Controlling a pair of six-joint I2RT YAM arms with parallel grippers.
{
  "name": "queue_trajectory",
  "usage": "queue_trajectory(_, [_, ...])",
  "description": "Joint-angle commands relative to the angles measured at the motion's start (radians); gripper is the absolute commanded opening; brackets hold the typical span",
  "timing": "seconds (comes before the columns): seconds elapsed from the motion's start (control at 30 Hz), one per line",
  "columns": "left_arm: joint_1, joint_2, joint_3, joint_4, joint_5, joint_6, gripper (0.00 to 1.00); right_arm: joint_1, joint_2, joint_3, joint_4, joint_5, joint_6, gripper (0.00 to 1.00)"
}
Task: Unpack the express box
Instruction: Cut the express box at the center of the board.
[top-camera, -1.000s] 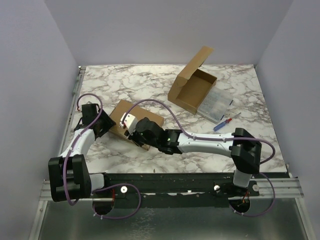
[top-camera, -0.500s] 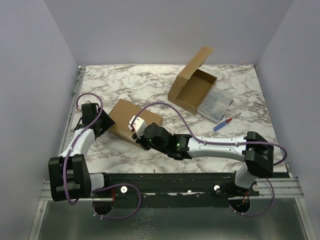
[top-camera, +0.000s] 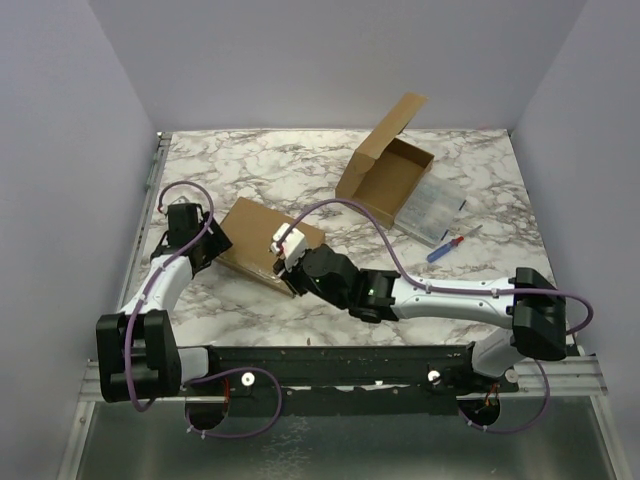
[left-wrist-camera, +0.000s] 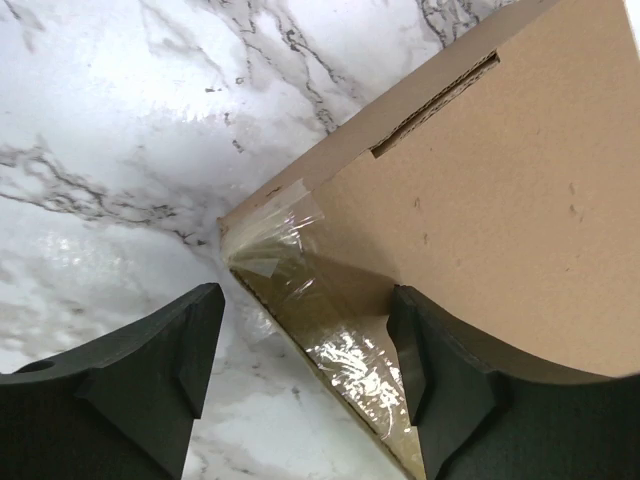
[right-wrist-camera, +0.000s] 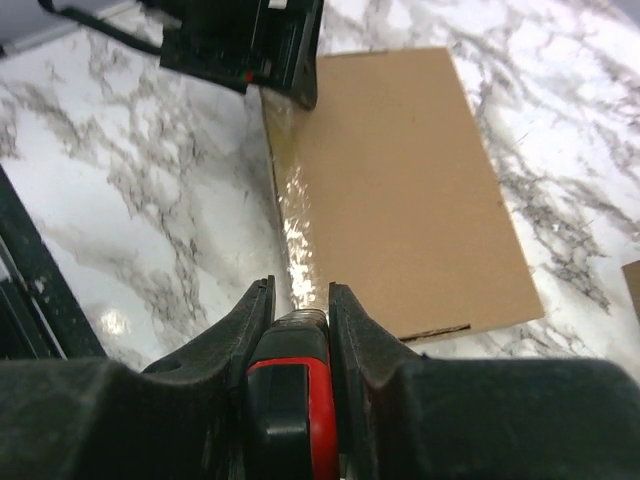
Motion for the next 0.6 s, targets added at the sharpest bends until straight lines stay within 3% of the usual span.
queue_trajectory(0.0, [-0.011,-0.05,0.064,-0.077,-0.117,0.085,0.81,0.012,-0.046,0.071,0.083,0.15,0.046,0.0])
queue_trajectory(0.1, [-0.011,-0.111,0.14,-0.15,-0.119,0.121,0.95,0.003,-0.034,0.13,0.007,0.4,0.084,0.0])
queue_trajectory(0.2, [-0.01,-0.122,0.254,-0.254,-0.104,0.144,0.98,-0.035,-0.025,0.198,-0.202,0.546,0.147,0.0])
queue_trajectory(0.27, [-0.01,-0.117,0.296,-0.305,-0.057,0.127,0.97,-0.088,-0.046,0.217,-0.396,0.507,0.262,0.0])
queue_trajectory(0.33, [-0.01,-0.126,0.287,-0.325,0.023,0.089,0.94,-0.154,-0.114,0.173,-0.483,0.382,0.346,0.0])
queue_trajectory(0.43, [-0.01,-0.157,0.22,-0.316,0.141,0.027,0.92,-0.233,-0.232,0.054,-0.485,0.195,0.423,0.0])
queue_trajectory(0.57, [-0.011,-0.185,0.117,-0.281,0.212,-0.036,0.91,-0.304,-0.354,-0.086,-0.402,0.102,0.492,0.01])
